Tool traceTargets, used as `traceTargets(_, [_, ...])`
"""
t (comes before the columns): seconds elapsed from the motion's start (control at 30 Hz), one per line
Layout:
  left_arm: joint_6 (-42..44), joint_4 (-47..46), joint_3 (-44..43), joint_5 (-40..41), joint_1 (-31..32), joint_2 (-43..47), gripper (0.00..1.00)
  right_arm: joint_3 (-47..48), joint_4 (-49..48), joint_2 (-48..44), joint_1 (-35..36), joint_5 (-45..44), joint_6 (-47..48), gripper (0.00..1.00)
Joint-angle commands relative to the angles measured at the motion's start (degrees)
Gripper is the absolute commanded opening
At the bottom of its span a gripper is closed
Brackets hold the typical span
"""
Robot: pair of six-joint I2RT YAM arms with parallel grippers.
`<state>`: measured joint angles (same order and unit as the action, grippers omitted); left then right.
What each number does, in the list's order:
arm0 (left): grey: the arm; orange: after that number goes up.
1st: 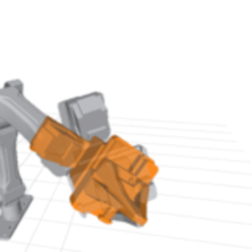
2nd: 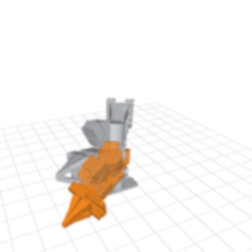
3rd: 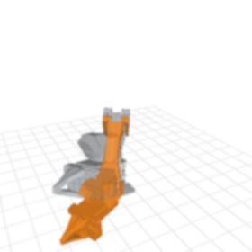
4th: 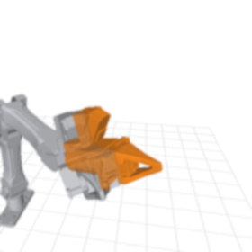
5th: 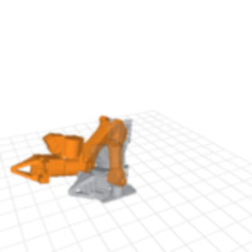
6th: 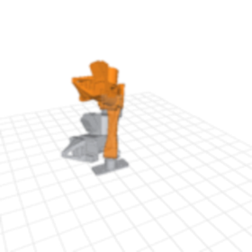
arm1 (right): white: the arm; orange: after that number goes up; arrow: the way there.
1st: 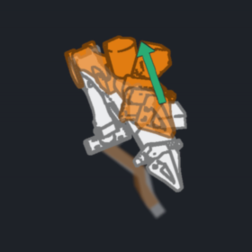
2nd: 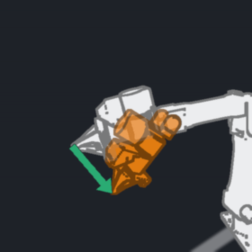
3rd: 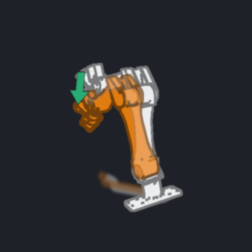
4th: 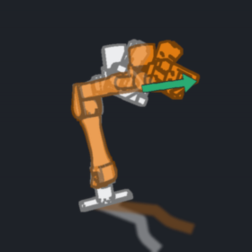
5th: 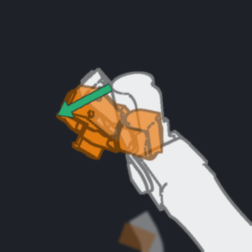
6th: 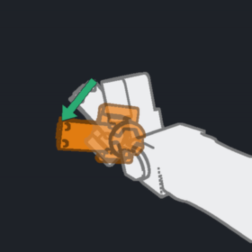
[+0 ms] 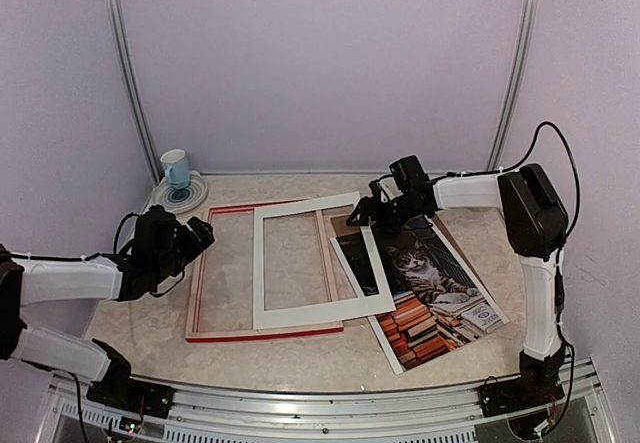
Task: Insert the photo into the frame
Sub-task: Place the mat board on the glass panel.
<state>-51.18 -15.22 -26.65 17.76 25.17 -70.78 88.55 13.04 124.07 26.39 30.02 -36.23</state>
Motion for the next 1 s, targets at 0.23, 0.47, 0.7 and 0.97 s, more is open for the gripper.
traceTargets(0.23, [-0.1, -2.2, 0.5, -1.3, 0.1, -1.4, 0.99, 0.1, 3.9, -3.9, 4.7, -3.2, 3.5, 0.78])
traceTargets(0.47, [-0.1, -2.0, 0.6, -1.3, 0.1, -1.0, 0.99, 3.7, 6.2, -2.3, 6.5, -3.3, 4.7, 0.78])
traceTargets(0.7, [0.2, -1.1, 0.5, -0.9, 0.1, -0.8, 0.99, 5.5, 9.6, -2.1, 7.0, -5.3, 7.4, 0.78])
traceTargets(0.97, [-0.1, -2.3, 0.5, -1.6, 0.1, -1.7, 0.99, 6.0, 10.1, -1.4, 7.6, -3.7, 7.7, 0.78])
